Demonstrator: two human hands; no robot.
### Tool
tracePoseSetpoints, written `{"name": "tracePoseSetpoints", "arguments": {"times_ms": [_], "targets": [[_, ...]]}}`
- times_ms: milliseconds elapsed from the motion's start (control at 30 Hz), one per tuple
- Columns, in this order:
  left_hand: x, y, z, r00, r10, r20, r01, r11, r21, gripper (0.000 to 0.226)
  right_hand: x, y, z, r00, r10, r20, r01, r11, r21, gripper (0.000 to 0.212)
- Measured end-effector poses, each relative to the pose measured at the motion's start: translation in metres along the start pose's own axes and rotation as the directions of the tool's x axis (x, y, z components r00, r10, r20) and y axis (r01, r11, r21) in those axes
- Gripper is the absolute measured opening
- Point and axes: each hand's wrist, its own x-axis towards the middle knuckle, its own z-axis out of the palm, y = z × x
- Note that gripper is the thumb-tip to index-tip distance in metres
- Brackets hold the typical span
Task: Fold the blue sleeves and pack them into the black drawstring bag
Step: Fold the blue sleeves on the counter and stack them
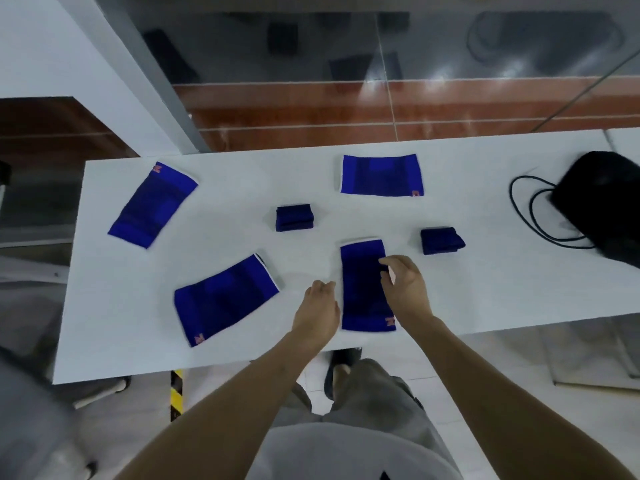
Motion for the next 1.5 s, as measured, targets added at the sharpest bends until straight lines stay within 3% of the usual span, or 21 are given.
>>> {"name": "tracePoseSetpoints", "arguments": {"times_ms": [200,433,667,767,867,967,1067,1167,1233,1400,1500], "targets": [[-0.002,0.017,0.024,0.986,-0.168,-0.020,0.165,0.981,-0.099,0.044,-0.001,0.031,-0.002,0.977,0.101,0.187,-0.103,0.995,-0.001,0.034],[-0.006,0.044,0.041,0.971,-0.236,-0.042,0.223,0.954,-0.203,0.053,-0.003,0.045,-0.001,0.973,0.059,0.224,-0.070,0.997,0.038,0.037],[-0.009,0.064,0.046,0.930,-0.362,-0.067,0.289,0.831,-0.474,0.050,0.006,0.051,-0.006,0.952,0.070,0.298,-0.093,0.994,0.062,0.037],[-0.011,0.066,0.041,0.929,-0.360,-0.086,0.276,0.828,-0.488,0.046,0.010,0.048,-0.011,0.953,-0.004,0.302,-0.013,0.998,0.053,0.039],[-0.013,0.065,0.031,0.941,-0.298,-0.158,0.218,0.895,-0.389,0.040,0.018,0.034,-0.017,0.946,-0.230,0.228,0.246,0.968,-0.047,0.042],[-0.013,0.059,0.018,0.954,-0.216,-0.210,0.151,0.946,-0.288,0.039,0.031,0.007,-0.018,0.812,-0.536,0.229,0.572,0.809,-0.135,0.040],[-0.015,0.048,0.006,0.942,-0.223,-0.250,0.164,0.958,-0.236,0.036,0.041,-0.020,-0.012,0.672,-0.635,0.381,0.723,0.675,-0.151,0.033],[-0.019,0.032,-0.005,0.916,-0.283,-0.283,0.206,0.939,-0.274,0.030,0.043,-0.043,-0.002,0.598,-0.596,0.536,0.765,0.624,-0.160,0.019],[-0.023,0.018,-0.011,0.895,-0.328,-0.301,0.235,0.922,-0.306,0.026,0.041,-0.057,0.004,0.592,-0.561,0.578,0.762,0.624,-0.174,0.018],[-0.041,-0.027,-0.030,0.777,-0.487,-0.399,0.319,0.851,-0.418,0.027,0.036,-0.082,0.013,0.658,-0.444,0.609,0.645,0.749,-0.151,0.020],[-0.051,-0.059,-0.041,0.697,-0.592,-0.406,0.447,0.800,-0.400,0.038,0.035,-0.093,0.015,0.713,-0.447,0.540,0.605,0.782,-0.151,0.020]]}}
